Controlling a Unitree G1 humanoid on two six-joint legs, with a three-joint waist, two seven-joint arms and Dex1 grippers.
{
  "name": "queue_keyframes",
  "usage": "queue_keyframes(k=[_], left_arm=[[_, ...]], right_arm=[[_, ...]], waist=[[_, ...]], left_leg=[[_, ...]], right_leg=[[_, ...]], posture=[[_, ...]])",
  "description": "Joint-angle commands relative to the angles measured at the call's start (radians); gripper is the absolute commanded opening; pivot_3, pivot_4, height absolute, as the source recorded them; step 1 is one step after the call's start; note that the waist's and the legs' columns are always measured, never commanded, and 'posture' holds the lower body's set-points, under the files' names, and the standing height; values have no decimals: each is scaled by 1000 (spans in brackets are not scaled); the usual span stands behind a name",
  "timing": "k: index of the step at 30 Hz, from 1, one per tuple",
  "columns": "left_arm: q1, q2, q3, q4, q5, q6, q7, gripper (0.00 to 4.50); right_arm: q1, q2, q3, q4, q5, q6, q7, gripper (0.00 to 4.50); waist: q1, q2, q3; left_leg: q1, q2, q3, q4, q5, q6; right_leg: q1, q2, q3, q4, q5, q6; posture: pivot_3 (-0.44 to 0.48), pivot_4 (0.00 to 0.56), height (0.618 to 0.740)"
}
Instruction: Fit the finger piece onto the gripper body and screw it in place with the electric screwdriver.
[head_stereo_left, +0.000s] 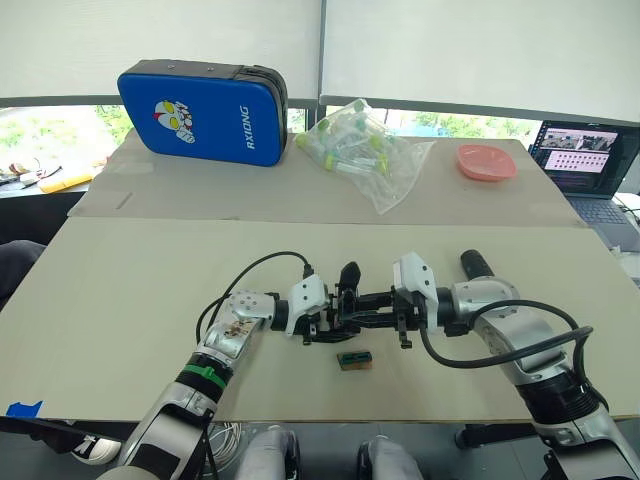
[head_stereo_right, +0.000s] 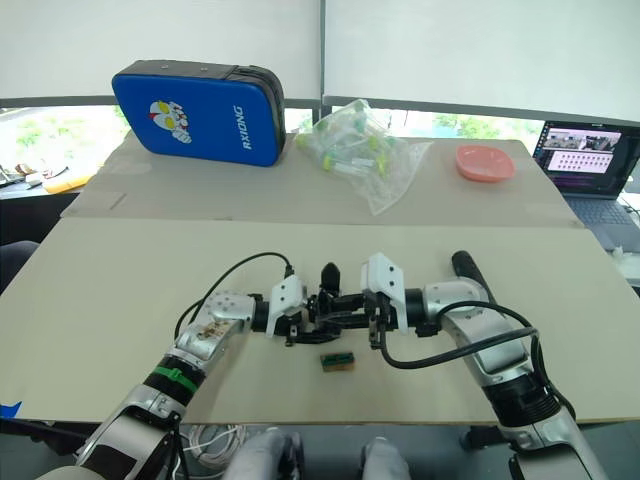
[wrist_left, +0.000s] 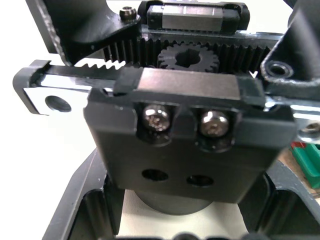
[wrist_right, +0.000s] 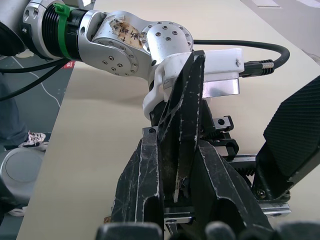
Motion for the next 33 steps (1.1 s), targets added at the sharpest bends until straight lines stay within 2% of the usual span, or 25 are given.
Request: queue_keyframes(k=[1,4,5,14,24,25,27,28,33], left_arm=[[7,-3,-8,-11,9,12,5,2367],[8,-3,-7,-10,9,12,5,2367],[8,-3,-6,-10,10,13,5,2367],[4,4,-1,3,14,4,5,2367],[11,-9,16,-3,2,23,39,2367],[10,-11,21,-4,-2,27,45,3399],[14,-10,21,-8,-1,22,51,4182],[21,3,30,-19,-5,31,51,4365],[83,87,86,-107,-68,61,3,4365]], right_arm=[[11,7,9,38,-50,20,-48,387],[0,30,-21,11,-15,-8,-37,387],[-2,33,-35,-2,8,0,-31,1392],[35,-22,-107,-135,122,11,48,4493],[83,-38,-219,-204,184,-22,29,4493],[86,-38,-233,-213,189,-26,26,4500],[96,-40,-253,-230,198,-28,20,4500],[107,-50,-277,-251,213,-22,17,4500],[177,-120,-397,-345,291,17,-3,4500]], waist=[[0,0,0],[-1,0,0],[-1,0,0],[3,1,1],[4,0,1],[4,0,1],[4,0,1],[3,0,1],[-2,1,2]], left_leg=[[0,0,0,0,0,0],[0,0,0,0,0,0],[0,0,0,0,0,0],[-4,-1,0,-1,-1,2],[-4,-1,0,0,-1,2],[-4,-1,0,0,-1,1],[-4,-1,0,0,-1,2],[-4,-1,0,0,-1,2],[-4,0,0,-2,-1,2]], right_leg=[[0,0,0,0,0,0],[0,0,0,0,0,0],[0,0,0,0,0,0],[-3,0,-1,-2,3,7],[-3,0,-1,-2,3,7],[-2,0,-1,-2,3,7],[-2,0,-1,-2,3,7],[-2,0,-1,-2,3,7],[-3,0,-1,-3,3,7]], posture=[[0,150,740],[0,150,740],[0,150,740],[0,150,740],[0,150,740],[0,150,740],[0,150,740],[0,150,740],[0,150,740]])
